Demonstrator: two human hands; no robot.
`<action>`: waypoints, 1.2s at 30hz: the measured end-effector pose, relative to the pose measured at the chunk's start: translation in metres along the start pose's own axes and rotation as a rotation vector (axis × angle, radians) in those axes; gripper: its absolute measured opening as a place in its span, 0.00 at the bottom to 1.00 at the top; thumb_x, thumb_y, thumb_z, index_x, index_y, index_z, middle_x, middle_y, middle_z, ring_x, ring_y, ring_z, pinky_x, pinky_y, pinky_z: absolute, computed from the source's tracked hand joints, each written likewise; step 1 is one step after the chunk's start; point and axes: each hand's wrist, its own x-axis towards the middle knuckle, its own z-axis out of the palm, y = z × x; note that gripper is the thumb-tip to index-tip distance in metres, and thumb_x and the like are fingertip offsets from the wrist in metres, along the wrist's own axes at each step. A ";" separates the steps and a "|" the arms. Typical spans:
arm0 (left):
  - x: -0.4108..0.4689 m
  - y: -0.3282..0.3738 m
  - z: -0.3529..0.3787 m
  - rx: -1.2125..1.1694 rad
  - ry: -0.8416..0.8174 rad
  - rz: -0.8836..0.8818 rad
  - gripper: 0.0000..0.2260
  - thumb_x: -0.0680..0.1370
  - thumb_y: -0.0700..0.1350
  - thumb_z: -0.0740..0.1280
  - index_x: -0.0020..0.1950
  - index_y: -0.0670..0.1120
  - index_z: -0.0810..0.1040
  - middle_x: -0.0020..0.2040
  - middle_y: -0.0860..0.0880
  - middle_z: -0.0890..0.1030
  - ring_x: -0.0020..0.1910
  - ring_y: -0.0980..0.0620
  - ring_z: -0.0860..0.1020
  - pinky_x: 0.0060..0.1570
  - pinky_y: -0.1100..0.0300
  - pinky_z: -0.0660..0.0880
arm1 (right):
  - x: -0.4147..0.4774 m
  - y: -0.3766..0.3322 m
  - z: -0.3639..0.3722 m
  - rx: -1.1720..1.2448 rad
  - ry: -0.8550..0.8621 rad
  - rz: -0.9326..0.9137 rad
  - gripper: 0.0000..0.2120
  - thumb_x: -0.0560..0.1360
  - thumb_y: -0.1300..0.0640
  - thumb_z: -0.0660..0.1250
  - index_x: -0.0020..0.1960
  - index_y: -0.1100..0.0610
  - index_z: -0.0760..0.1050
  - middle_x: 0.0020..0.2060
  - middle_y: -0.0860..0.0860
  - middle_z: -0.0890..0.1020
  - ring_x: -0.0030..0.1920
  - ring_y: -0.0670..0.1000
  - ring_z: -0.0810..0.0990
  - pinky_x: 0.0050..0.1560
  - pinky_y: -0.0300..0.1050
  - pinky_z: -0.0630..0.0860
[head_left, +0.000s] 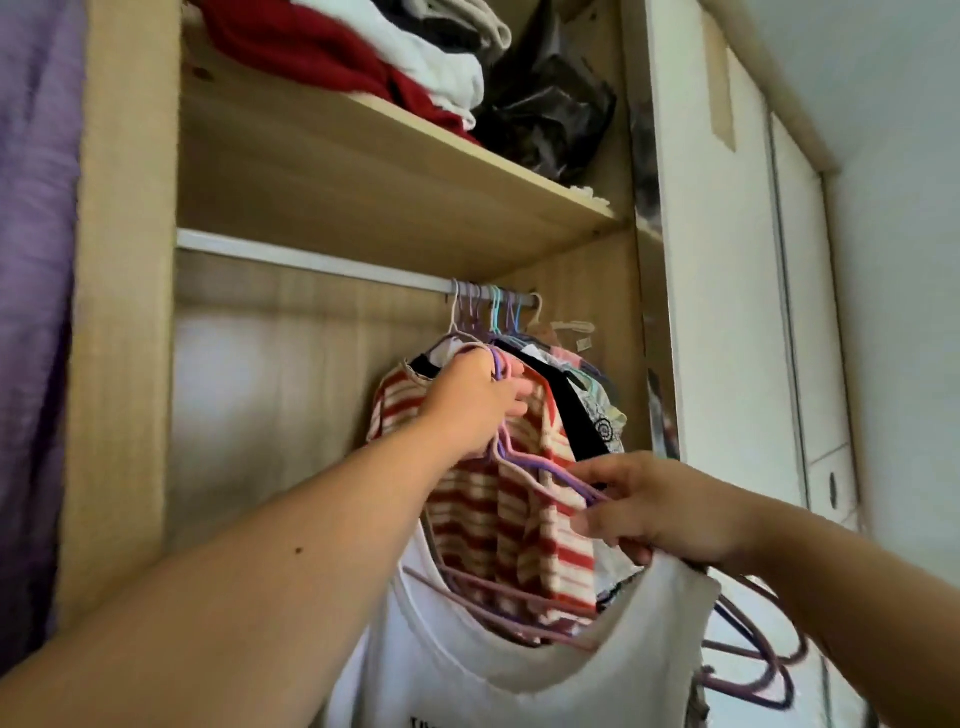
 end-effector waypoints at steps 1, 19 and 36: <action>0.011 0.001 0.000 0.008 0.021 0.017 0.09 0.77 0.35 0.63 0.42 0.48 0.73 0.42 0.46 0.82 0.40 0.48 0.82 0.48 0.50 0.80 | 0.010 0.002 -0.006 -0.001 0.030 -0.020 0.12 0.73 0.54 0.70 0.56 0.47 0.78 0.41 0.51 0.84 0.35 0.46 0.79 0.37 0.38 0.73; 0.208 0.001 -0.051 0.510 0.453 0.198 0.12 0.71 0.48 0.74 0.53 0.46 0.82 0.41 0.52 0.80 0.43 0.51 0.79 0.46 0.61 0.71 | 0.213 -0.003 -0.087 -0.015 0.345 -0.258 0.09 0.69 0.60 0.70 0.48 0.54 0.82 0.39 0.58 0.84 0.34 0.50 0.79 0.42 0.48 0.80; 0.306 -0.057 -0.120 1.416 0.493 0.114 0.22 0.72 0.67 0.63 0.58 0.54 0.79 0.56 0.49 0.81 0.57 0.45 0.76 0.50 0.53 0.64 | 0.360 -0.011 -0.061 -0.034 0.314 -0.175 0.01 0.68 0.59 0.70 0.40 0.55 0.79 0.28 0.50 0.76 0.24 0.45 0.72 0.25 0.35 0.70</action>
